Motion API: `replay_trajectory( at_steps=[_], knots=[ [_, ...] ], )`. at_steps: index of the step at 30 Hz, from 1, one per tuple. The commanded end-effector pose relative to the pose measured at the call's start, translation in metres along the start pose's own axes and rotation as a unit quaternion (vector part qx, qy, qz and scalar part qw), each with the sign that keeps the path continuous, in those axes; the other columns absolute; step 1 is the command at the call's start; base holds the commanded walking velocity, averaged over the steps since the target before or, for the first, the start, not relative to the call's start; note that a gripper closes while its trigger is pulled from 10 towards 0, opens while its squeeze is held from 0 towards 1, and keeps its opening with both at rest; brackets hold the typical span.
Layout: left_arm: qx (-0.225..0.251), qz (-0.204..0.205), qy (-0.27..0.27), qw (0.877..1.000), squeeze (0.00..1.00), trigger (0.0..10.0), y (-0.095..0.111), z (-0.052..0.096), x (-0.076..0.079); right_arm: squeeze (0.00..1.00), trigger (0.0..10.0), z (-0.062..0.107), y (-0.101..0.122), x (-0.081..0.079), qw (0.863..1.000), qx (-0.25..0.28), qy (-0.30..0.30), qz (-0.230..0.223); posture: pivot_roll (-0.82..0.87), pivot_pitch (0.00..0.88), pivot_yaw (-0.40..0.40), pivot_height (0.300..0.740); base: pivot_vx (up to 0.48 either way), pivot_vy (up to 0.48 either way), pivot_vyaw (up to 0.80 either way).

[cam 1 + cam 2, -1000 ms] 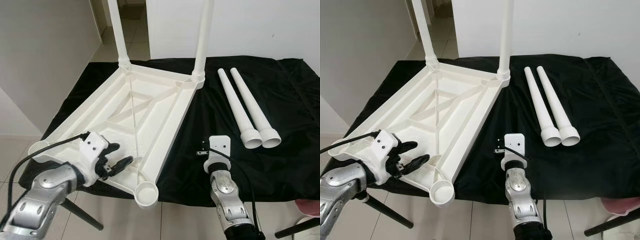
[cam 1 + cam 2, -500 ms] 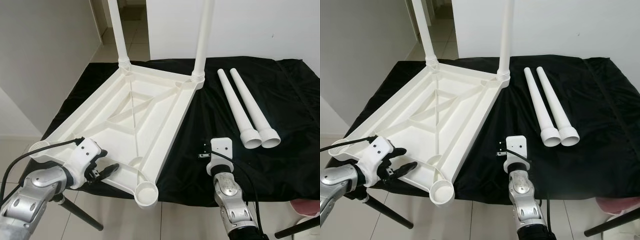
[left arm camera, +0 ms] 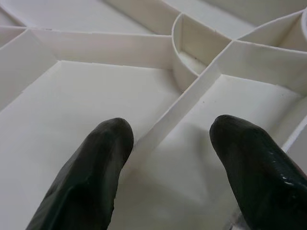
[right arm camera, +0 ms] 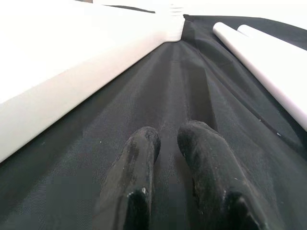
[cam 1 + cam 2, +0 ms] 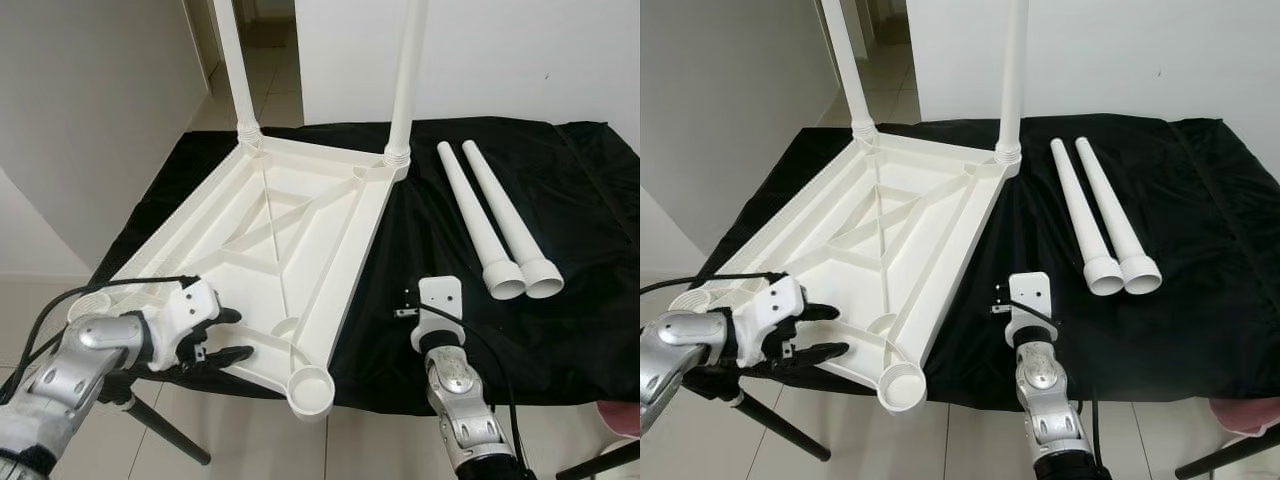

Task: Building children table

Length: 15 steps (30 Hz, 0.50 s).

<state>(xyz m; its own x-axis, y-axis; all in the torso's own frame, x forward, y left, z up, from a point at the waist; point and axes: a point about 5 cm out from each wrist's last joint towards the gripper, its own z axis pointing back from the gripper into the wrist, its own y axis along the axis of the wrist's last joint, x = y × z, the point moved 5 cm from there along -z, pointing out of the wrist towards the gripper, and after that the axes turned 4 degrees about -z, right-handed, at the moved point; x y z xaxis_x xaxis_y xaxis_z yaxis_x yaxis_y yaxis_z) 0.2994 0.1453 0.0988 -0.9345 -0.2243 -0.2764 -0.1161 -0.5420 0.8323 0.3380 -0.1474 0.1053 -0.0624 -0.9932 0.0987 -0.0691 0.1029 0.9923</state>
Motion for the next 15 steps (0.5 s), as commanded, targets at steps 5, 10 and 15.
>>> replay_trajectory(
  at_steps=[5, 10, 15],
  knots=[
    [-0.028, 0.010, -0.050, 0.998, 0.00, 10.0, -0.015, -0.010, 0.007, 0.00, 10.0, 0.002, 0.000, -0.003, 1.000, 0.002, -0.004, -0.002, -0.06, 0.024, 0.108, 0.740, 0.000, 0.000, 0.00],
    [-0.029, 0.016, -0.028, 0.999, 0.00, 10.0, -0.016, -0.014, -0.002, 0.00, 10.0, 0.002, 0.001, -0.003, 1.000, 0.003, -0.006, -0.004, -0.07, 0.029, 0.117, 0.740, 0.000, 0.000, 0.00],
    [-0.047, 0.014, -0.008, 0.999, 0.00, 10.0, -0.025, -0.016, -0.011, 0.00, 10.0, 0.001, 0.001, -0.002, 1.000, 0.004, -0.012, -0.007, -0.06, 0.040, 0.121, 0.740, 0.000, 0.000, 0.00]
  ],
)
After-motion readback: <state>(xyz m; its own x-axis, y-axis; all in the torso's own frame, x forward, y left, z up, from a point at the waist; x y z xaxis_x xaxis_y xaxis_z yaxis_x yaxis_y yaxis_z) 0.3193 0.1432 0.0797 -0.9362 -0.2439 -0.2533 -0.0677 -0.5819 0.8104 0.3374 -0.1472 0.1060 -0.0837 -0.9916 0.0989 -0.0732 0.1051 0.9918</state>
